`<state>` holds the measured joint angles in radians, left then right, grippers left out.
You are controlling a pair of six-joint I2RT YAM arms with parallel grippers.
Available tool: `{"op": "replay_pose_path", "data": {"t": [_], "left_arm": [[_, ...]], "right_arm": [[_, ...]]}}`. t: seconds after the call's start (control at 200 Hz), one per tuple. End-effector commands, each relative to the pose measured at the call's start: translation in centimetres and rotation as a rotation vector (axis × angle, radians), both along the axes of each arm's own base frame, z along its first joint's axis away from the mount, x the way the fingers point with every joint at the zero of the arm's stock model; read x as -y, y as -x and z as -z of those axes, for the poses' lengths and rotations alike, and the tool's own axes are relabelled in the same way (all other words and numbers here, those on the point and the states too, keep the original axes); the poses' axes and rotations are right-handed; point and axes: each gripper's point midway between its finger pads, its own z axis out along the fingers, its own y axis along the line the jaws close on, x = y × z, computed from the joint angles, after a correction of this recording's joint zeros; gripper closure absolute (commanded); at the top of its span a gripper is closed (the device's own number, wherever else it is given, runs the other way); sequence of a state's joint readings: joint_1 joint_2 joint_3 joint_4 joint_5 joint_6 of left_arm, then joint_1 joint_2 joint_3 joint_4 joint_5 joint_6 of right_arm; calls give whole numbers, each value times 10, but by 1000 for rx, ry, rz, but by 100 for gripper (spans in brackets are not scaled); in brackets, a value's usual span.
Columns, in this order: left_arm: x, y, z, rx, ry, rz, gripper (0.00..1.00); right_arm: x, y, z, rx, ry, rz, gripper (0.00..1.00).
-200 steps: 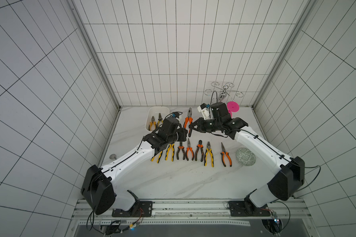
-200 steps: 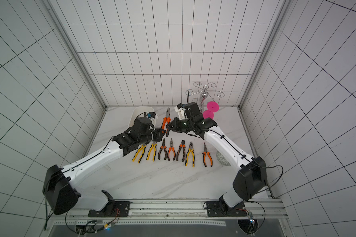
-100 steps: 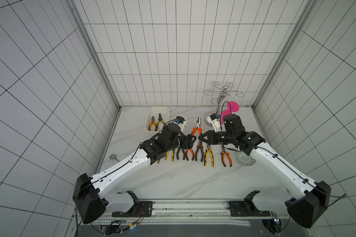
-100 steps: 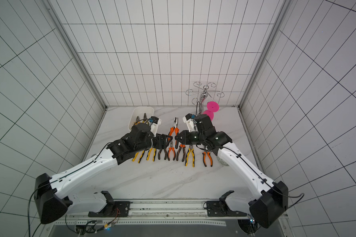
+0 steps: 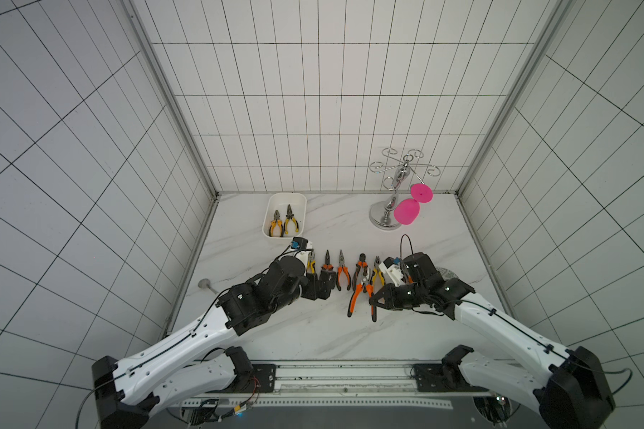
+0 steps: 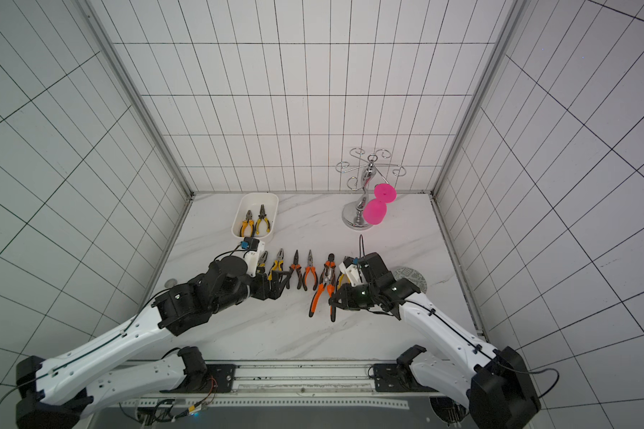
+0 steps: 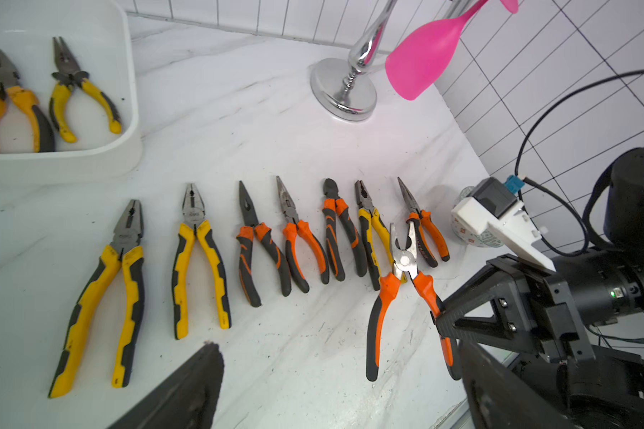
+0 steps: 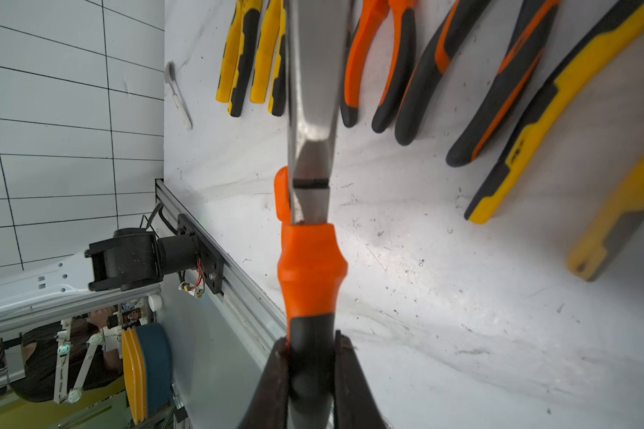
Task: Take the pliers out of the storage box
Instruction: Place the pliers at the center of the board.
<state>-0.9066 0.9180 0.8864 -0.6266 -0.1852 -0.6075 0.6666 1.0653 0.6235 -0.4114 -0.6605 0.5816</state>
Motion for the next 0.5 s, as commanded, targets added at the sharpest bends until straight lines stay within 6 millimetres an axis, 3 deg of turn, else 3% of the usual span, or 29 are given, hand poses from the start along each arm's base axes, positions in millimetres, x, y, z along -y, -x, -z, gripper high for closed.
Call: {"op": "replay_pose_path", "data": {"t": [0.0,0.29,0.495], "left_arm": [[-23,4,19,-55,-68,-89,1],[-31,2,18,-49,-95,-123,1],[-26,-3,16,-25,-132,-104,1]], "right_arm": [[-22,5,-11,1,-121,-57,100],[-38,38,34,-182,-38,-163,100],[-37,44,67,-296,61,-146,100]]}}
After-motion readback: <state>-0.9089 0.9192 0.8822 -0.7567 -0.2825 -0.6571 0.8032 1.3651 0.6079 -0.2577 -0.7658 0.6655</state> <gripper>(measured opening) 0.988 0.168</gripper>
